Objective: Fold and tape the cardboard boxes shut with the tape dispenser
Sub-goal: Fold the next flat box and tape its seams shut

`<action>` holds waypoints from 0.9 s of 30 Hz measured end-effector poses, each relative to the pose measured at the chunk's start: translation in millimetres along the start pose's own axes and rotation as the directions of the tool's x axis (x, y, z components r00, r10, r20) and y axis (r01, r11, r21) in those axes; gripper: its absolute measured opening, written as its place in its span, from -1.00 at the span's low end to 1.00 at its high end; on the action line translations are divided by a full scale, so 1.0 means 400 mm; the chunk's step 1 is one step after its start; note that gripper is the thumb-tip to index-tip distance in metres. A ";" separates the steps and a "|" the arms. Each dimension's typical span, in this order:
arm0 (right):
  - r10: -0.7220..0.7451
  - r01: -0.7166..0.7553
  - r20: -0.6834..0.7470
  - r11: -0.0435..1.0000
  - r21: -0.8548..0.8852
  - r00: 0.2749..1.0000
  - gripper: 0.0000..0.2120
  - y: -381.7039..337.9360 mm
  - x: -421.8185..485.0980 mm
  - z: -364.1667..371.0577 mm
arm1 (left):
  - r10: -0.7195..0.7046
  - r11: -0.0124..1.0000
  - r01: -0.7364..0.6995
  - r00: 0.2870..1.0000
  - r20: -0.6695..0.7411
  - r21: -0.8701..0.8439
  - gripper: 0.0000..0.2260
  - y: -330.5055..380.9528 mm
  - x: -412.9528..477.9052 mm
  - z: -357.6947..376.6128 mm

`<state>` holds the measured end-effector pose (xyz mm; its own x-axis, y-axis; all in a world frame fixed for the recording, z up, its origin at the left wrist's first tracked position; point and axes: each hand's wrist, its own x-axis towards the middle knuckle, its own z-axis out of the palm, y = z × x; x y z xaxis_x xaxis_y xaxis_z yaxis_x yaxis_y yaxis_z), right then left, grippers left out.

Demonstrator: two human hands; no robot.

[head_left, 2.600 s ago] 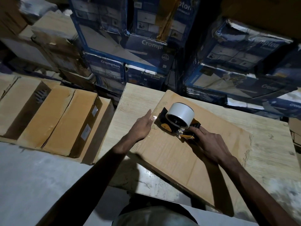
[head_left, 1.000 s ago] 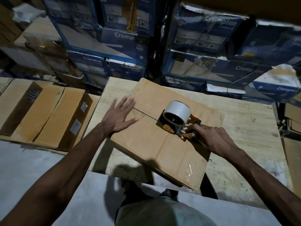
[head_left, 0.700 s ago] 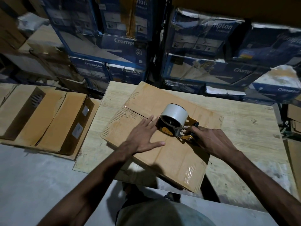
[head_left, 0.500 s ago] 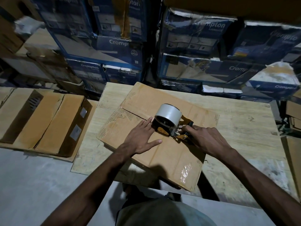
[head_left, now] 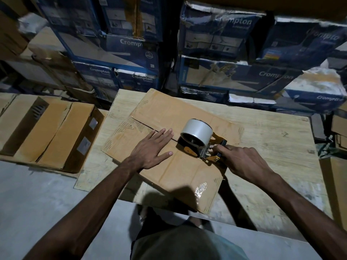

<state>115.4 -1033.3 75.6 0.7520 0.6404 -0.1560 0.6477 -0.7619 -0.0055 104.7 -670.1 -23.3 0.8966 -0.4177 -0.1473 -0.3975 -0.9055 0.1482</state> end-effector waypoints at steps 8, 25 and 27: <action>0.052 -0.052 -0.004 0.998 -0.035 0.999 -0.63 0.075 -0.138 0.013 | 0.004 1.000 -0.004 1.000 -0.006 0.007 -0.30 0.010 -0.004 -0.011; 0.029 -0.029 0.010 0.998 -0.057 1.000 -0.56 0.080 -0.153 -0.002 | -0.180 0.965 0.178 0.984 0.008 -0.192 0.19 0.436 0.056 0.006; 0.028 -0.028 0.005 0.999 -0.042 1.000 -0.57 0.080 -0.153 -0.001 | -0.212 0.960 0.208 0.977 -0.001 -0.185 0.20 0.446 0.056 0.011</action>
<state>90.1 -1096.9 85.4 0.7691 0.6184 -0.1615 0.6312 -0.7745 0.0400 53.1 -841.3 -4.5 0.9605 -0.2164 -0.1748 -0.1592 -0.9429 0.2925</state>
